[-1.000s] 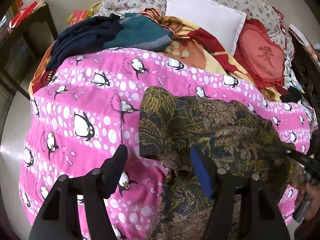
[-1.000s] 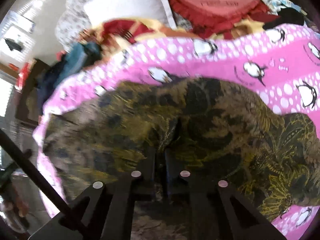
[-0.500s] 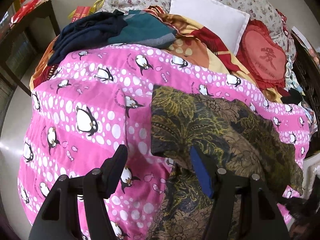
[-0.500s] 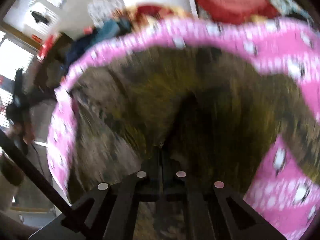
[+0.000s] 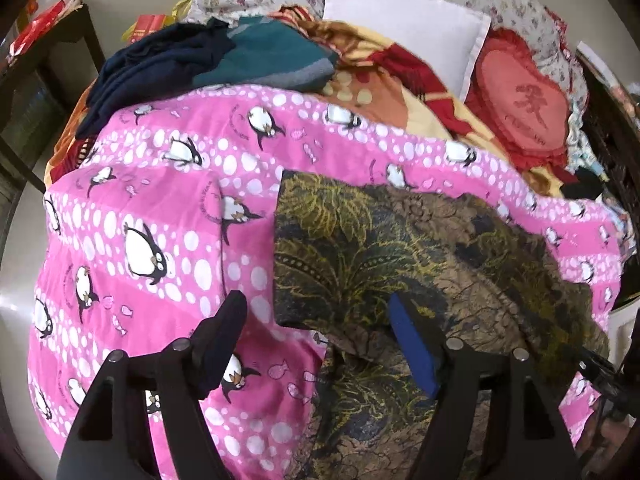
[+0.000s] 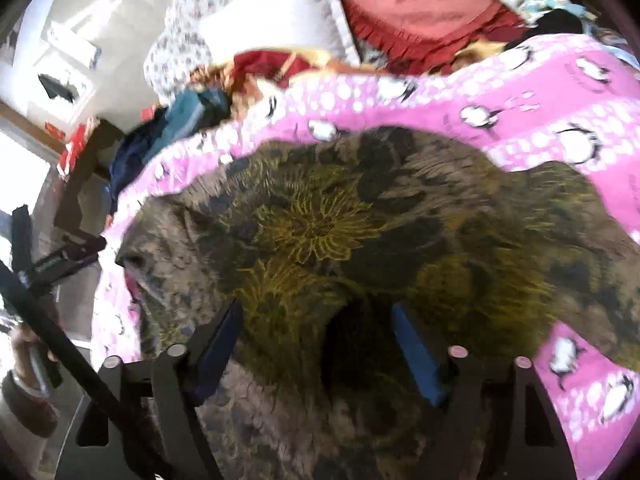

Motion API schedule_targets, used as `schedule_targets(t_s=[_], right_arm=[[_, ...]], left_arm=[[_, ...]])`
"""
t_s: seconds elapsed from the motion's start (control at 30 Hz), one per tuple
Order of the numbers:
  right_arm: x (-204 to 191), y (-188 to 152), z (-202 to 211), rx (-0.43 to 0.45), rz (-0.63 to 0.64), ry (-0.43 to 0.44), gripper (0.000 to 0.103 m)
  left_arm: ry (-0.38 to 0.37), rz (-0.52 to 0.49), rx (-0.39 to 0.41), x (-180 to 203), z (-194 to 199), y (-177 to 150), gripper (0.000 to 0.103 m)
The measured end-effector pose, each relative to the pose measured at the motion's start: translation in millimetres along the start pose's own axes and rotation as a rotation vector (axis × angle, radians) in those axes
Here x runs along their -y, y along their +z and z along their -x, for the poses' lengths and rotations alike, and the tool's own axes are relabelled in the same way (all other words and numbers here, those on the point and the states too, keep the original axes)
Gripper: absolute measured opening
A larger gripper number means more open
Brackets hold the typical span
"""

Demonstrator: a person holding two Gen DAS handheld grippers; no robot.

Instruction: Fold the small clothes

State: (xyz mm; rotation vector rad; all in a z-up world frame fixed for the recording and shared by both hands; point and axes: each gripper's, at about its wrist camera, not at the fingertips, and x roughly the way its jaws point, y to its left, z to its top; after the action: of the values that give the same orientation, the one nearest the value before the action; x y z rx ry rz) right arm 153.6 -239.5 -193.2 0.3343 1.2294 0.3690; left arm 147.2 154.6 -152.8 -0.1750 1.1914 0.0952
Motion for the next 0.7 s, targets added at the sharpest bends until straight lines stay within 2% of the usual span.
schedule_targets(t_s=[0.03, 0.1, 0.2, 0.3, 0.4, 0.53, 0.63, 0.67, 0.7], right_arm=[[-3, 0, -7, -0.01, 0.009, -0.012, 0.012], [-9, 1, -2, 0.015, 0.042, -0.009, 0.01], [-19, 21, 26, 0.103, 0.101, -0.037, 0.006], [-10, 54, 49, 0.173, 0.094, -0.081, 0.006], [7, 78, 52, 0.193, 0.066, -0.139, 0.006], [35, 92, 18, 0.092, 0.006, -0.154, 0.006], [50, 94, -20, 0.007, -0.013, -0.241, 0.009], [56, 95, -24, -0.007, -0.029, -0.264, 0.012], [61, 94, -19, -0.006, -0.063, -0.276, 0.023]], left_arm=[[0.005, -0.003, -0.005, 1, -3, 0, 0.073], [0.009, -0.007, -0.008, 1, -4, 0, 0.073], [0.013, -0.009, 0.016, 2, 1, 6, 0.073], [0.011, -0.007, 0.032, 5, 2, 14, 0.073], [0.015, -0.02, 0.038, 14, -4, 21, 0.073], [0.031, -0.038, 0.022, 26, -21, 22, 0.073], [0.049, -0.046, 0.0, 31, -31, 20, 0.073], [0.054, -0.044, -0.002, 31, -31, 20, 0.073], [0.052, -0.04, 0.0, 30, -30, 20, 0.073]])
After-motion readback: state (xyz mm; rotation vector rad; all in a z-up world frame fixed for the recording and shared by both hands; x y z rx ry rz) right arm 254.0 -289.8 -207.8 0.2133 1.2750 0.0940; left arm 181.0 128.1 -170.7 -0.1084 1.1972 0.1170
